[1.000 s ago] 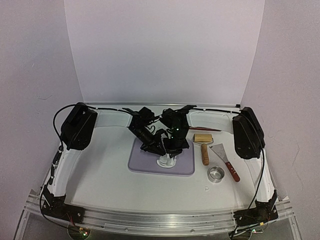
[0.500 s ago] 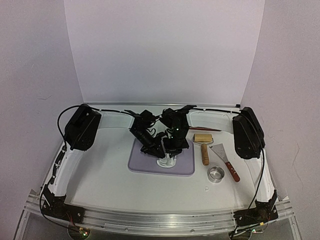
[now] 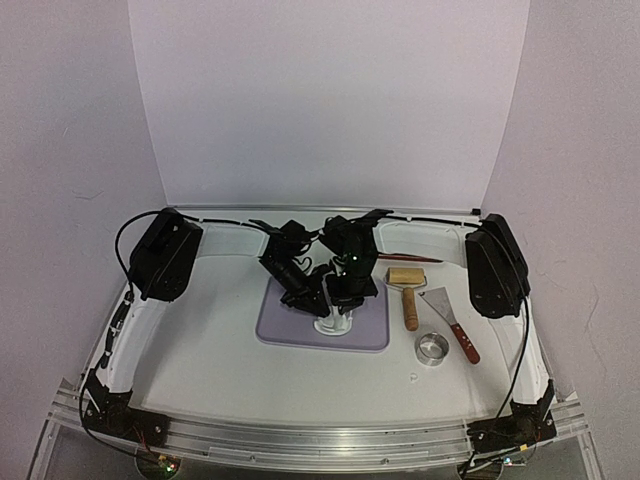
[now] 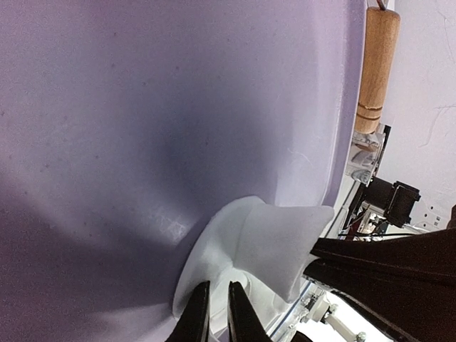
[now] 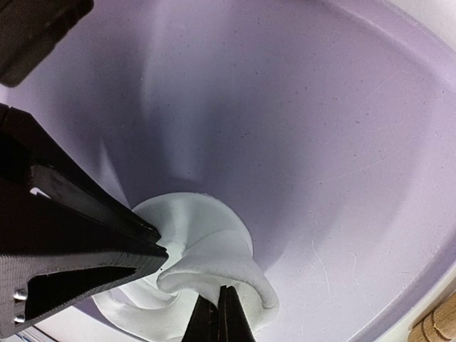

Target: Roll out the dumpling wrappers from the dough

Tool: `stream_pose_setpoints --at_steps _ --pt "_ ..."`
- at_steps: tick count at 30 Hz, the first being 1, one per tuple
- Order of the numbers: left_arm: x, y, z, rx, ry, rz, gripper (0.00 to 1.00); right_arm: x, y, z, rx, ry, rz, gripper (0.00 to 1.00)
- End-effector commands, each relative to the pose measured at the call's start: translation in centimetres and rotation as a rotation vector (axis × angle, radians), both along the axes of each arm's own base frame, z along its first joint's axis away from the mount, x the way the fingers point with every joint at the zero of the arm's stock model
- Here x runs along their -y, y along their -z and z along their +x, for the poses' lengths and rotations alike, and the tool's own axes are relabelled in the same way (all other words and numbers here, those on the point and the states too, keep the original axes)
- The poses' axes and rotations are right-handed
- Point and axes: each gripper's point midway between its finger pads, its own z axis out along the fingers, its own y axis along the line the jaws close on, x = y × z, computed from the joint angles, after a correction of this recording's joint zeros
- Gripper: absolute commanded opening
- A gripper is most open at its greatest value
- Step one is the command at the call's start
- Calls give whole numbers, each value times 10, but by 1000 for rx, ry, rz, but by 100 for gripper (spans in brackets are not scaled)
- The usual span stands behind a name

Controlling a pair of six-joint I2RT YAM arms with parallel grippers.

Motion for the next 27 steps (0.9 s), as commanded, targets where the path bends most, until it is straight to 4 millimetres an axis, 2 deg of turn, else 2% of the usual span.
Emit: stream_pose_setpoints --at_steps 1,11,27 --pt "-8 9 2 25 0 57 11 -4 -41 11 96 7 39 0" --pt "-10 11 1 29 0 70 11 10 -53 2 105 20 21 0" --pt "-12 12 1 35 -1 81 10 36 -49 -16 89 37 -35 0"
